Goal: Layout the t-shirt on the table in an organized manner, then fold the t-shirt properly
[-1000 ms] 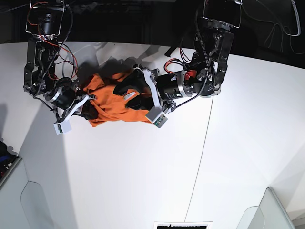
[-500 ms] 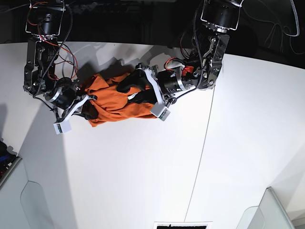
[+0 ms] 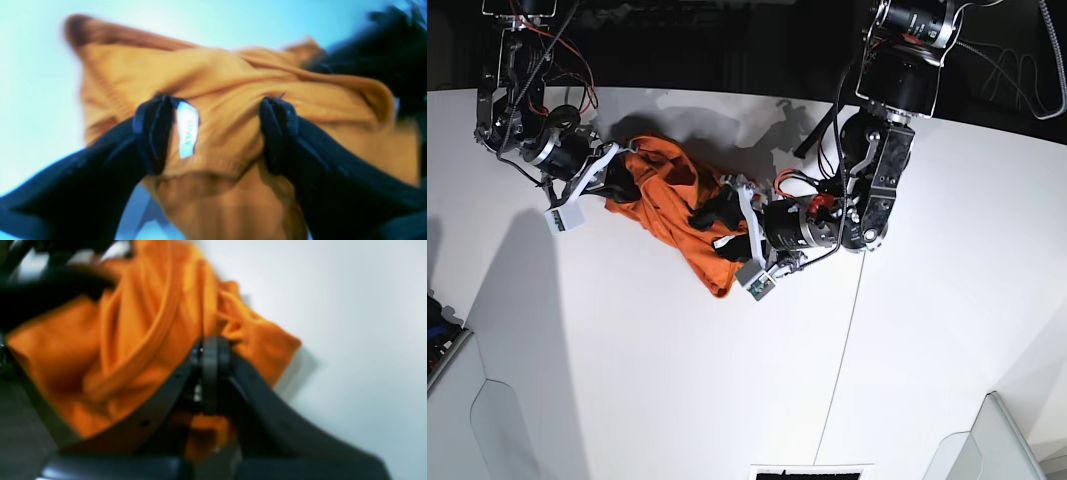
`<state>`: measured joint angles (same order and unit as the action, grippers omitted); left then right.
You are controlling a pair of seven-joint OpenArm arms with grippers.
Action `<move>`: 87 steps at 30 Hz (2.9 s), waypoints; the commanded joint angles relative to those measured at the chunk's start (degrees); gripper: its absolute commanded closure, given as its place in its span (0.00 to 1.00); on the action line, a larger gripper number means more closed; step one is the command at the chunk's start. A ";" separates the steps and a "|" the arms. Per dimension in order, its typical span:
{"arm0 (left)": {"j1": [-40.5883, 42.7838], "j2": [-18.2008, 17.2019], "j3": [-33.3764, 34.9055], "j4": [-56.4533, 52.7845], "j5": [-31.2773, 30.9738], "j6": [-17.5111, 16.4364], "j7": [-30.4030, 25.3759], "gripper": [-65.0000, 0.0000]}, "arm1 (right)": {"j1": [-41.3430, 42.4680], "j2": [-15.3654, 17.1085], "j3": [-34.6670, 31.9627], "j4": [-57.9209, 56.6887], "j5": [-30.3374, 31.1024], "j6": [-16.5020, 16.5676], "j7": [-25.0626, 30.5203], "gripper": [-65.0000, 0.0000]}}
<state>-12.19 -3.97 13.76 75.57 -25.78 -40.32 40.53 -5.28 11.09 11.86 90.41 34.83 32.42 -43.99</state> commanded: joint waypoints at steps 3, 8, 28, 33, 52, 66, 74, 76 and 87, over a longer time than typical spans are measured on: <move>-3.37 -0.04 -0.17 -1.88 -0.72 0.32 -1.44 0.33 | -0.90 0.46 0.13 2.54 0.33 0.35 0.09 1.00; -5.01 -2.75 -0.28 1.31 -10.86 0.32 5.31 0.33 | 1.01 0.48 0.13 2.67 0.31 0.33 0.39 1.00; 17.03 -13.00 -0.28 25.07 -26.80 0.32 14.62 0.33 | 10.97 0.46 0.13 -2.25 -6.82 0.11 2.64 1.00; 18.53 -11.82 -0.28 23.52 -18.47 0.32 7.69 0.33 | 10.73 0.46 0.13 -6.75 -4.57 0.17 2.49 1.00; -5.14 -1.42 -0.26 -9.25 -8.66 0.32 0.37 0.33 | 4.39 -0.44 0.13 -4.31 7.76 0.90 -4.33 1.00; -2.80 -10.49 -0.28 3.58 -23.10 0.32 12.79 0.33 | 3.04 -1.22 7.61 2.51 5.33 0.85 -8.55 1.00; 17.25 -20.52 -1.42 20.79 -25.09 0.32 16.46 0.45 | -5.66 4.68 9.14 8.28 10.29 0.85 -10.43 1.00; 24.30 -22.73 -3.28 26.05 -25.07 0.32 16.76 0.57 | -9.25 6.45 9.14 9.38 11.85 0.87 -10.71 1.00; 52.63 -25.24 -11.80 38.51 -13.77 0.32 7.06 0.61 | -24.76 9.88 8.68 13.18 11.43 1.03 -10.69 1.00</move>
<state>40.07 -28.60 2.26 113.47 -38.39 -39.70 47.92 -29.76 20.27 20.32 102.76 45.19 33.06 -55.37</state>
